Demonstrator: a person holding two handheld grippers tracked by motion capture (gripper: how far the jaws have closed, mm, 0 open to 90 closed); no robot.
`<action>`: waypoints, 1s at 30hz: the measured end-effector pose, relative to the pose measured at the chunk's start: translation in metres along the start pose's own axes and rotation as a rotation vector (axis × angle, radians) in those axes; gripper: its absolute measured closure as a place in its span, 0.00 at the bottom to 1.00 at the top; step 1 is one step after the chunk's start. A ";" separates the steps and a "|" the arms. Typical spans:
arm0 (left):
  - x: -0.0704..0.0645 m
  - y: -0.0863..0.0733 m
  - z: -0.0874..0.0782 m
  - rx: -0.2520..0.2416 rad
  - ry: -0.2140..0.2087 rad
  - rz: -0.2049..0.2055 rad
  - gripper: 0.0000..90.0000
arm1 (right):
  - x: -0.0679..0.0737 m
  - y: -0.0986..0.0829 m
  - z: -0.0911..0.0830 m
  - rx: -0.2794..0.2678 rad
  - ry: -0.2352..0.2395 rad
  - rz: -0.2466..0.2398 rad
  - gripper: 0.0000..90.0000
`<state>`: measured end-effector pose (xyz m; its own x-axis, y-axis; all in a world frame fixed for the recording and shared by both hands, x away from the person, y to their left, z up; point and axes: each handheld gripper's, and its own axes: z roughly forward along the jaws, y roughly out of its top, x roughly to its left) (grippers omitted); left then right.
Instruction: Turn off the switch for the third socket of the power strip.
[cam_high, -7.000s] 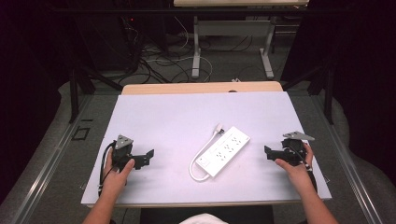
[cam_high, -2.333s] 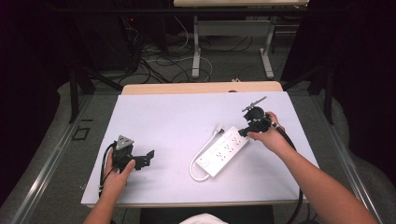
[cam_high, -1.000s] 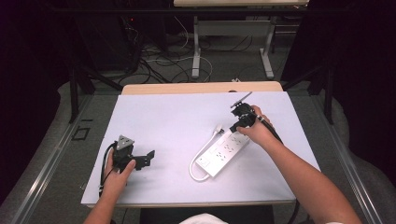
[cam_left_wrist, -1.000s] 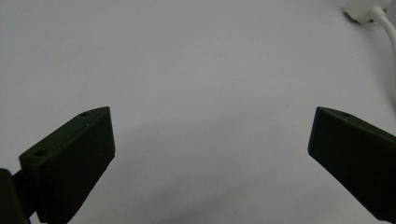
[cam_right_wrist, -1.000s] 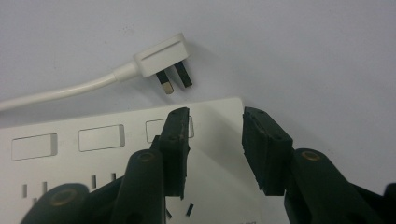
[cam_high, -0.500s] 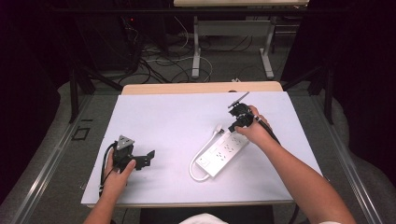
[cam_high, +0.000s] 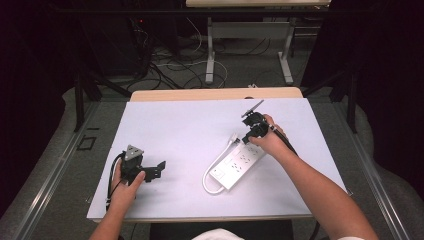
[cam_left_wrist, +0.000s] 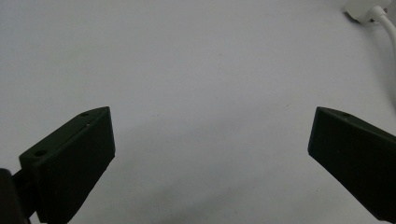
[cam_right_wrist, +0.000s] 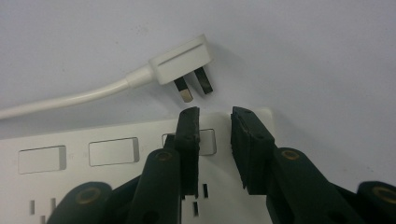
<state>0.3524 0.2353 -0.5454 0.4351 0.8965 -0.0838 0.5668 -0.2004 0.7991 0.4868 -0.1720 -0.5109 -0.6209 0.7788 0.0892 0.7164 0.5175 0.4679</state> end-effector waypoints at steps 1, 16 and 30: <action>0.000 0.000 0.000 -0.006 0.000 0.001 0.01 | 0.000 0.001 -0.001 0.034 -0.007 0.000 0.82; 0.000 0.000 0.000 -0.005 0.001 0.002 0.01 | 0.002 0.002 -0.002 0.044 0.009 -0.010 0.93; 0.000 0.000 0.000 -0.011 0.004 0.000 0.01 | 0.001 0.001 -0.001 0.025 0.015 -0.018 0.96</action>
<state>0.3527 0.2355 -0.5459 0.4318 0.8983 -0.0814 0.5593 -0.1959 0.8055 0.4866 -0.1704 -0.5092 -0.6384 0.7640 0.0940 0.7127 0.5405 0.4472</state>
